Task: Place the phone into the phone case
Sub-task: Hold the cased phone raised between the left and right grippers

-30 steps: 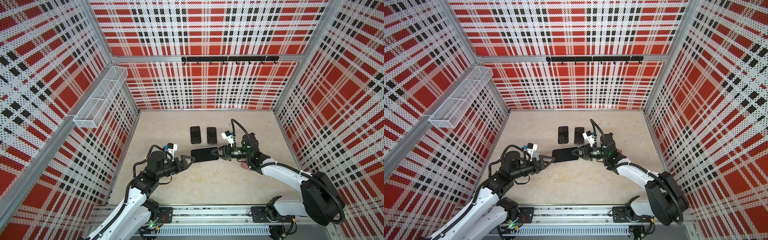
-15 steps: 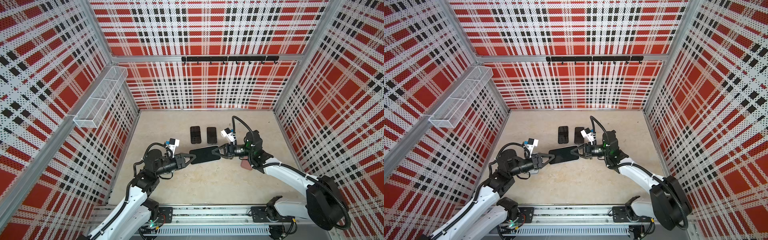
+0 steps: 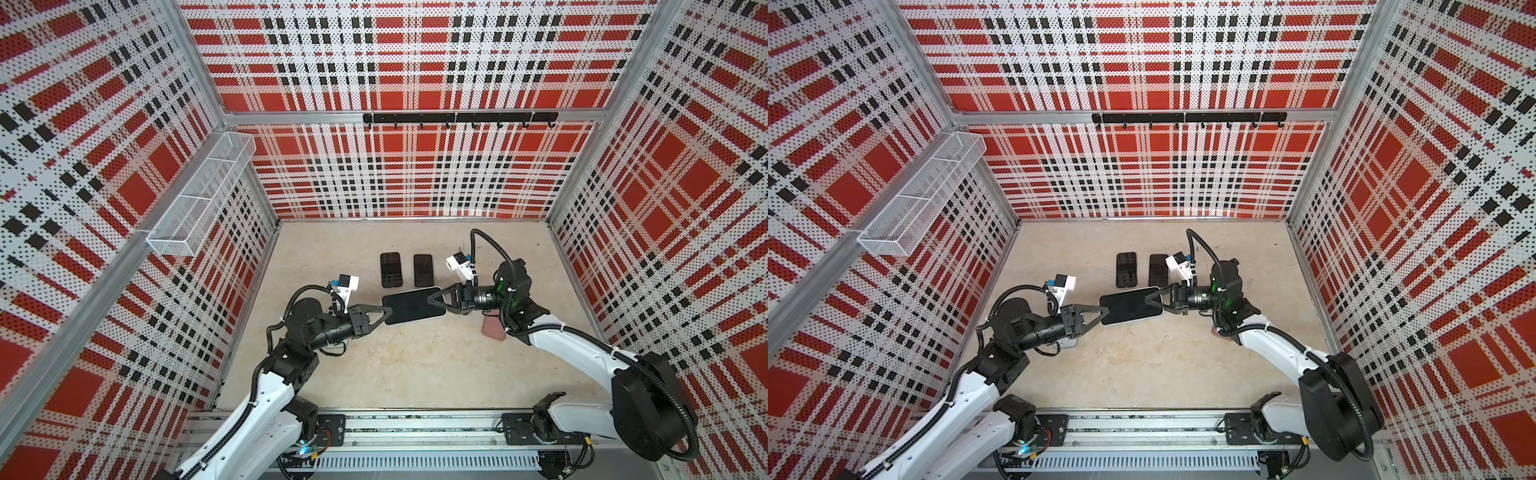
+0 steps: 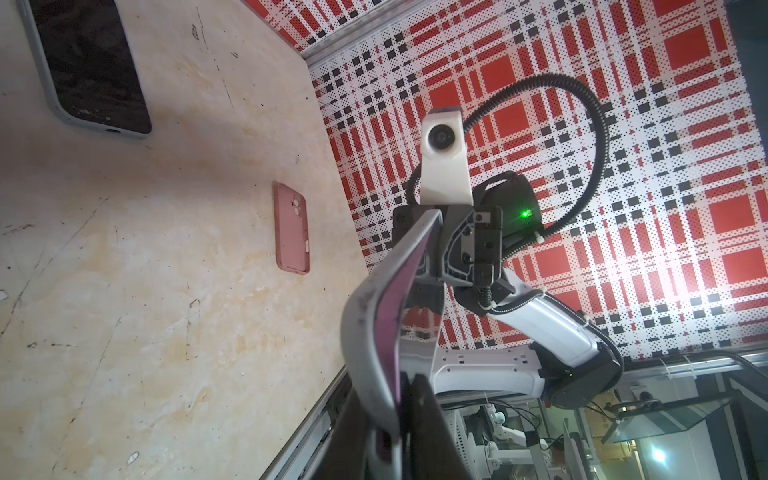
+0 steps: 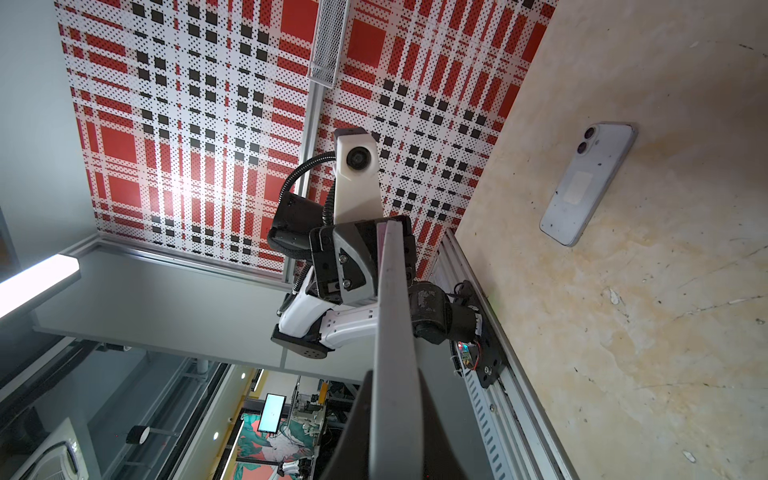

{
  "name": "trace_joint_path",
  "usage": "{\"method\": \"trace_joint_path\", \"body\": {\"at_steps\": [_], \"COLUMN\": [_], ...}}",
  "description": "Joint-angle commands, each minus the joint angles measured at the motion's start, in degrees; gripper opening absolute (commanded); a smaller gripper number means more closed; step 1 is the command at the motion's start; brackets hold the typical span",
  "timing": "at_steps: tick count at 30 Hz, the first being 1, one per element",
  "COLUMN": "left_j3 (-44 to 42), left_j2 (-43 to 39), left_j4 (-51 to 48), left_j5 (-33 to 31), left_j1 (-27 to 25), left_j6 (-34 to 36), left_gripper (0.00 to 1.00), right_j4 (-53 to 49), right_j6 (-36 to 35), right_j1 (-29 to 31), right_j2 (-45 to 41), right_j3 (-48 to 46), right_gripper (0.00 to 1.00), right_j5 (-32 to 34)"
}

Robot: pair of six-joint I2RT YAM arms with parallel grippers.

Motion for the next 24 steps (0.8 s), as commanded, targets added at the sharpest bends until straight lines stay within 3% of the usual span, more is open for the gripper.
{"method": "trace_joint_path", "body": {"at_steps": [1, 5, 6, 12, 18, 24], "left_j3": [1.94, 2.42, 2.53, 4.27, 5.11, 6.60], "left_j2": [0.58, 1.35, 1.48, 2.91, 5.52, 9.46], "left_j4": [1.61, 1.80, 1.89, 4.49, 11.81, 16.18], "left_j5": [1.41, 0.80, 0.55, -1.87, -5.98, -5.65], "left_j1": [-1.04, -1.33, -1.34, -1.02, -0.04, 0.07], "left_j6": [0.94, 1.16, 1.23, 1.22, -0.83, -1.69], "left_gripper": [0.02, 0.00, 0.13, 0.34, 0.37, 0.31], "right_j4": [3.49, 3.64, 3.64, 3.45, 3.53, 3.64], "right_j6": [1.16, 1.26, 1.31, 1.09, 1.05, 0.98], "right_j1": [-0.87, -1.05, -1.05, -1.07, -1.05, -1.05], "right_j2": [-0.49, -0.24, -0.23, -0.17, -0.61, -1.01], "right_j3": [0.25, 0.55, 0.63, 1.27, 0.60, -0.11], "right_gripper": [0.00, 0.00, 0.00, 0.00, 0.00, 0.00], "right_j5": [2.08, 1.86, 1.68, 0.19, -0.11, -0.04]}}
